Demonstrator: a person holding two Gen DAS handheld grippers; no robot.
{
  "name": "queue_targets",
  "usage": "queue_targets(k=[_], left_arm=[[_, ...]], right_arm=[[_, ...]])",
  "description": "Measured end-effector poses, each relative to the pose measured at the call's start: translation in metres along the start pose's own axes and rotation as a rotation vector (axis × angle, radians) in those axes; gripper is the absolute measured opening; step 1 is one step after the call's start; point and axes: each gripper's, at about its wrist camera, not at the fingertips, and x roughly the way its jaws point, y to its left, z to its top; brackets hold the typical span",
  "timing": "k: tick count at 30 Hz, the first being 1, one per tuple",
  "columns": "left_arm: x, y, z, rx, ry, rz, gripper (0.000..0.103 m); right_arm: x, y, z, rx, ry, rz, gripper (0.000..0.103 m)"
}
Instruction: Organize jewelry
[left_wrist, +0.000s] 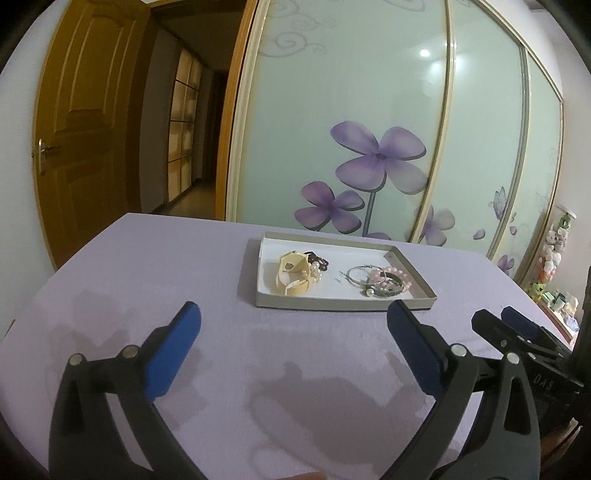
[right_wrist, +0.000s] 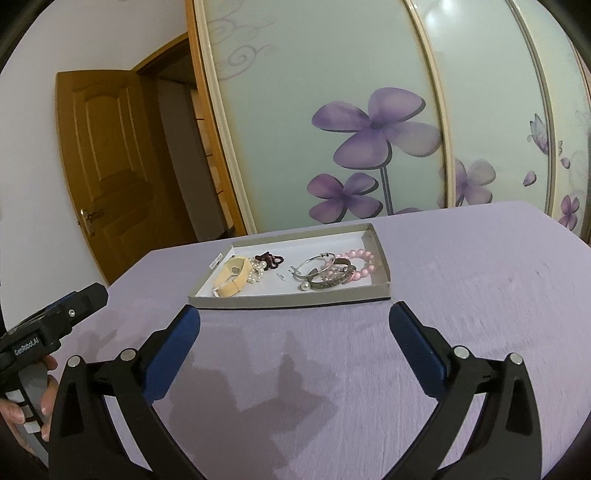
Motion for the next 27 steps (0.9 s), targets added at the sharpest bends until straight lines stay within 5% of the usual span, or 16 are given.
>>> queue_targets(k=[27], left_arm=[[0.011, -0.01, -0.016, 0.02, 0.0, -0.045, 0.101]], right_arm=[[0.001, 0.0, -0.004, 0.011, -0.026, 0.018, 0.102]])
